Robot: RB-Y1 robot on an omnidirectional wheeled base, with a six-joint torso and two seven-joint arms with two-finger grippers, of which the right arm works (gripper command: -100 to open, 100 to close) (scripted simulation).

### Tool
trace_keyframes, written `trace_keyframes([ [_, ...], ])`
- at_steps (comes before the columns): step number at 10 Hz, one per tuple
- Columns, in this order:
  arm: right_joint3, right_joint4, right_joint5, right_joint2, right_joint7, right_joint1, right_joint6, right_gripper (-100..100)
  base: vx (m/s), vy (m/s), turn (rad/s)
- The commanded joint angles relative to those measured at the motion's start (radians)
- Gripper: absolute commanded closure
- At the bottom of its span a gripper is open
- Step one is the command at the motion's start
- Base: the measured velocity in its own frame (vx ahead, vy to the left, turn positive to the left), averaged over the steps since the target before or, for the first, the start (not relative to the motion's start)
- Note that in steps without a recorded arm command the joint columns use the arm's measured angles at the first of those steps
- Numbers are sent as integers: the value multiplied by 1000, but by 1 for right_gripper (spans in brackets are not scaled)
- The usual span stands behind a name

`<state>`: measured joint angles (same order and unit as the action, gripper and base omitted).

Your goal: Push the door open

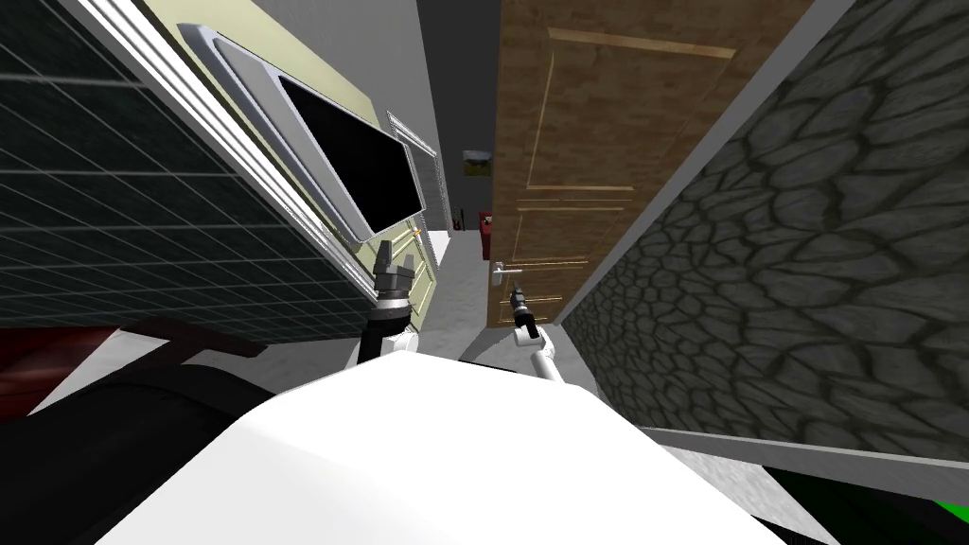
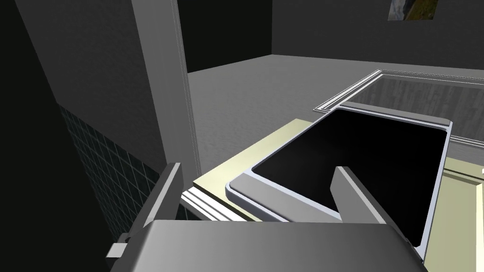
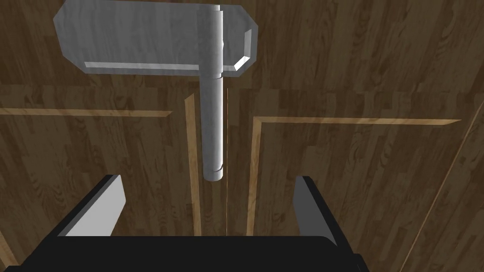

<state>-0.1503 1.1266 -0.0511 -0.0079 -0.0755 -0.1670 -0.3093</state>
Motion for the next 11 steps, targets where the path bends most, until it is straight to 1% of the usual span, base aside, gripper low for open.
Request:
trace_keyframes([
  [1,-4,-28,-1,7,-7,-16,5,-100,99,-56,56],
  [2,-4,-11,-1,3,-4,-6,4,-100,48,-26,15],
  [3,0,-17,0,-16,-5,-10,3,-100,109,19,22],
  [5,5,-24,1,-27,-3,-14,1,-100,205,41,23],
  [6,7,-28,2,-28,-3,-16,0,-100,210,50,22],
  [8,13,-35,3,-23,-1,-20,-3,-100,213,31,20],
  [10,19,-43,4,-1,0,-25,-6,-100,194,60,22],
  [11,16,-37,4,-9,-1,-22,-3,-100,79,14,4],
])
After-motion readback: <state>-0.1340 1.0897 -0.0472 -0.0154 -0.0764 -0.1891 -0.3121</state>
